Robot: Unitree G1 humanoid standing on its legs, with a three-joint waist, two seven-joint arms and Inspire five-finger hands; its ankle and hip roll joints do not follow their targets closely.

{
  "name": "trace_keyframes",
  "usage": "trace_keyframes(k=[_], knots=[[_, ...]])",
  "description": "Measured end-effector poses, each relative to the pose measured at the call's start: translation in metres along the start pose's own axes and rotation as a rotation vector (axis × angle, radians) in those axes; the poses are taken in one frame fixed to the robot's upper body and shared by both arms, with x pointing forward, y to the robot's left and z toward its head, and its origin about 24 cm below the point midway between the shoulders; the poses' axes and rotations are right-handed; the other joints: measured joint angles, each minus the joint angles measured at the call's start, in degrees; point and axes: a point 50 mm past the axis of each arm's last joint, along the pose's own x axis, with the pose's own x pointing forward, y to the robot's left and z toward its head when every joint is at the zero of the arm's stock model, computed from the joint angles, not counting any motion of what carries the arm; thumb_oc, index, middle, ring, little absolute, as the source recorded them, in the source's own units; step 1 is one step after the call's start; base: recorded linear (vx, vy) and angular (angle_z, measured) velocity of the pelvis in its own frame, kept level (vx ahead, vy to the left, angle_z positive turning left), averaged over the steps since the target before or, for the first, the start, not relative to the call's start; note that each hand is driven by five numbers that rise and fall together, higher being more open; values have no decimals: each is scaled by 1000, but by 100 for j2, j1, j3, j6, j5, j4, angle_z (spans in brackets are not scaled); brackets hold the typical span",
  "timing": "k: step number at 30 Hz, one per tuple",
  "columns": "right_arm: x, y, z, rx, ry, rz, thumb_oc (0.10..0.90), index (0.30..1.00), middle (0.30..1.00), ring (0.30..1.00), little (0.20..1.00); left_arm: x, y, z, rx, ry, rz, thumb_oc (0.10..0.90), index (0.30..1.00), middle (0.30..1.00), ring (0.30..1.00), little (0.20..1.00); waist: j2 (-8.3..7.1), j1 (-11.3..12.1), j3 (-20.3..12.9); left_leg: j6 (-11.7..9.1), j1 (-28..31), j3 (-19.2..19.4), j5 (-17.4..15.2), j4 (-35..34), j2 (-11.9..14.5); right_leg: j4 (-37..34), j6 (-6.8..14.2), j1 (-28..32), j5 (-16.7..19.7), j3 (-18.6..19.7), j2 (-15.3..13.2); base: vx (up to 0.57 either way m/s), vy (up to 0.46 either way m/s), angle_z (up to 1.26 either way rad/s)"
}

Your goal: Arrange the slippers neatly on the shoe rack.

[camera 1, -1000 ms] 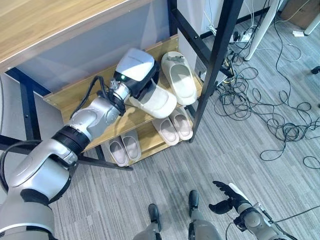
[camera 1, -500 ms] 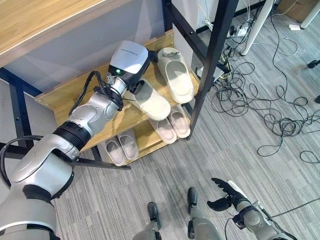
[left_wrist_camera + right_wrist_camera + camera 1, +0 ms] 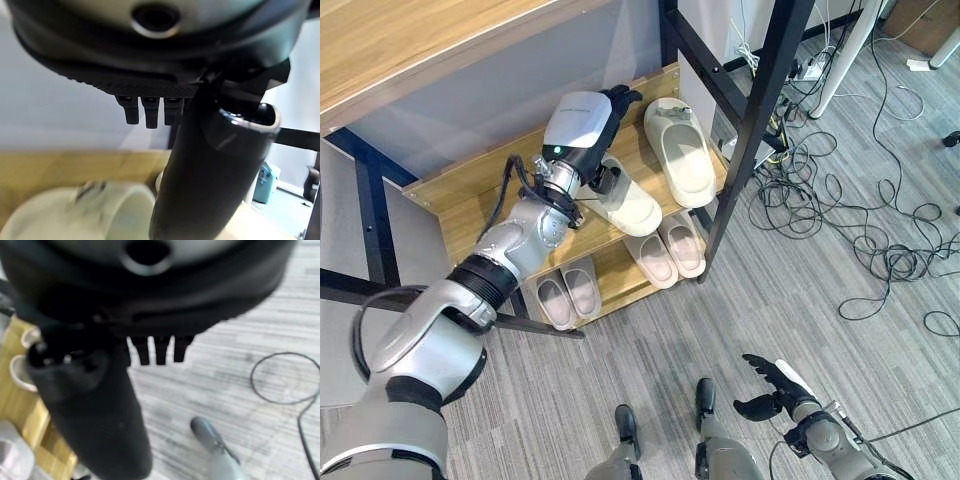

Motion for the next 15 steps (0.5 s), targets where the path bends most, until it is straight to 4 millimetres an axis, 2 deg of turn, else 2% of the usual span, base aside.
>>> trace_keyframes(k=[2, 3, 4, 5, 6, 7, 8, 9, 10, 11, 15], knots=[[0, 1, 1, 0, -5, 0, 800, 900, 900, 900, 900, -21, -33, 4, -161, 48, -54, 800, 900, 900, 900, 900, -42, 71, 30, 3, -16, -72, 19, 0, 1, 0, -1, 6, 1, -51, -2, -118, -27, 10], [0, 1, 2, -2, -7, 0, 800, 900, 900, 900, 900, -25, -35, 10, -230, 46, -37, 800, 900, 900, 900, 900, -69, 143, 61, 0, -20, -82, 24, 4, 2, 0, -4, 11, 5, -62, -1, -108, -26, 10], [0, -1, 4, 8, -18, -12, 800, 900, 900, 900, 900, -44, -36, 15, -506, 98, 46, 800, 900, 900, 900, 900, -78, 154, 146, 0, 5, -125, 24, 38, -3, 1, -3, 77, 4, -86, -12, -59, -16, 8], [-3, 1, 5, 48, -25, -37, 800, 900, 900, 900, 900, -84, -46, 22, -899, 181, 162, 800, 900, 900, 900, 900, -152, 166, 275, -83, 186, -149, 76, 45, -2, 0, 0, 263, 2, -87, -26, -69, 2, 25], [-5, 0, 1, 54, -12, -54, 800, 900, 900, 900, 900, -89, -50, 21, -956, 186, 138, 800, 900, 900, 900, 900, -149, 303, 296, -94, 221, -196, 83, 47, 2, -3, 62, 347, -48, -146, -25, -72, -8, 18], [-6, 1, 0, 65, -7, -60, 800, 900, 900, 900, 900, -108, -48, 14, -1135, 254, 201, 800, 900, 900, 900, 900, -122, 374, 295, -92, 182, -210, 81, 39, 2, -4, 97, 302, -71, -163, -23, -84, -17, 16], [-11, 5, -7, 64, 15, -51, 800, 900, 900, 900, 900, -122, -52, 13, -1191, 286, 218, 800, 900, 900, 900, 900, -114, 430, 290, -92, 185, -209, 82, 38, 13, -6, 95, 302, -70, -141, -18, -38, -15, 3], [-16, 9, -16, 37, 41, -33, 800, 900, 900, 900, 900, -136, -51, 3, -1245, 329, 240, 800, 900, 900, 900, 900, -96, 473, 278, -92, 182, -222, 82, 38, 32, -6, 85, 308, -62, -158, 2, -15, -20, 4], [-17, 8, -18, 25, 47, -33, 800, 900, 900, 900, 900, -134, -51, -8, -1233, 361, 237, 800, 900, 900, 900, 900, -87, 448, 272, -90, 179, -232, 80, 37, 30, -7, 89, 306, -44, -151, -3, 5, -16, 4], [-18, 8, -18, 21, 49, -32, 800, 900, 900, 900, 900, -130, -52, -10, -1216, 363, 223, 800, 900, 900, 900, 900, -81, 449, 268, -90, 179, -260, 80, 37, 28, -7, 85, 307, -35, -157, -5, 0, 0, 0], [-17, 9, -17, 3, 48, -28, 800, 900, 900, 900, 900, -116, -50, -8, -1200, 334, 209, 800, 900, 900, 900, 900, -42, 440, 242, -65, 158, -293, 98, 37, 27, -7, 59, 304, -15, -212, -5, 4, -2, 4]])
